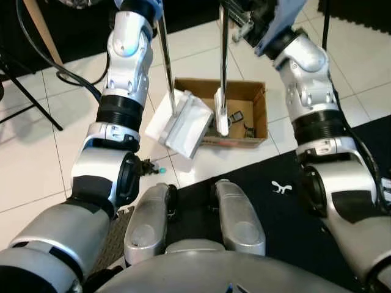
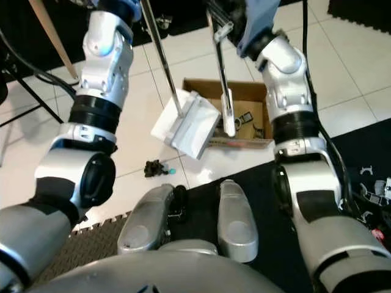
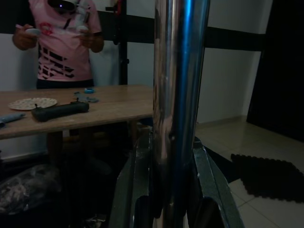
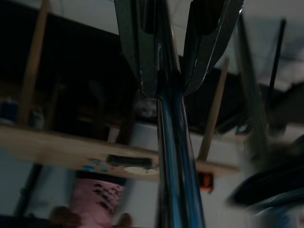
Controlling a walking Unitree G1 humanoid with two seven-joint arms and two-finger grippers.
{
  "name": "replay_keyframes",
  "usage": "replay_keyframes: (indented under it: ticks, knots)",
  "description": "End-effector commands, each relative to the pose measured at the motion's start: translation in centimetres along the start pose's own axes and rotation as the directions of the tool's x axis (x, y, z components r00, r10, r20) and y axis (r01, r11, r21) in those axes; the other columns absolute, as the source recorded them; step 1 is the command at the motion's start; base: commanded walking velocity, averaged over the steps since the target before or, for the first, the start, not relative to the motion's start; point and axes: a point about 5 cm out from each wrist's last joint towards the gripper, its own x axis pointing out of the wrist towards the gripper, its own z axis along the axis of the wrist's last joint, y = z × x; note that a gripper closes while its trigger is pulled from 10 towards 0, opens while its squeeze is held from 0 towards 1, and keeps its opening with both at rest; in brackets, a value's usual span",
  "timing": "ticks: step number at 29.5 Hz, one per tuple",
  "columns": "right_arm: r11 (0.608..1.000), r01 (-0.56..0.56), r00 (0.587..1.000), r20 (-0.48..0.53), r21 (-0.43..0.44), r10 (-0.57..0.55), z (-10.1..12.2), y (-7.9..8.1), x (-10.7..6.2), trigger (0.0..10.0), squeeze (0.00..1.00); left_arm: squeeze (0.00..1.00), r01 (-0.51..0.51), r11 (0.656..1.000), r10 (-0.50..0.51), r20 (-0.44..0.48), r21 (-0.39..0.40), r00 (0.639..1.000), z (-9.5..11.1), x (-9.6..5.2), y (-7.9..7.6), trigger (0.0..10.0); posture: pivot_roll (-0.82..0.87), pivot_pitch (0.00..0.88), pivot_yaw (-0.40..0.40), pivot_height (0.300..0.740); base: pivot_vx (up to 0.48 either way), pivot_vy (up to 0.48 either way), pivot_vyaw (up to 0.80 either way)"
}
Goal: Sweep floor
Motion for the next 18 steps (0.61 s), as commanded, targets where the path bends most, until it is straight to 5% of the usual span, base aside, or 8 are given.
replay_keyframes:
  ticks: [1, 10, 18]
  knots:
    - [0.994, 0.071, 0.997, 0.004, 0.078, -0.071, -0.1, -0.9, -0.1, 10.0, 0.00, 0.00, -0.004, 1.000, 0.003, 0.062, 0.009, 0.998, 1.1, 0.3, 0.2, 10.0, -0.08, 0.089, 0.015, 0.740, 0.000, 0.000, 0.00]
    - [0.984, 0.153, 0.988, -0.036, 0.086, -0.150, -0.4, -2.2, -0.6, 10.0, 0.00, 0.00, 0.002, 1.000, -0.003, 0.069, 0.007, 0.998, 1.1, 0.4, 0.0, 10.0, -0.09, 0.092, 0.019, 0.740, 0.000, 0.000, 0.00]
    - [0.970, 0.227, 0.958, 0.201, -0.091, -0.205, 2.4, -2.3, -0.7, 10.0, 0.00, 0.00, 0.007, 1.000, -0.007, 0.082, 0.006, 0.997, 1.2, 0.4, -0.2, 10.0, -0.09, 0.090, 0.020, 0.740, 0.000, 0.000, 0.00]
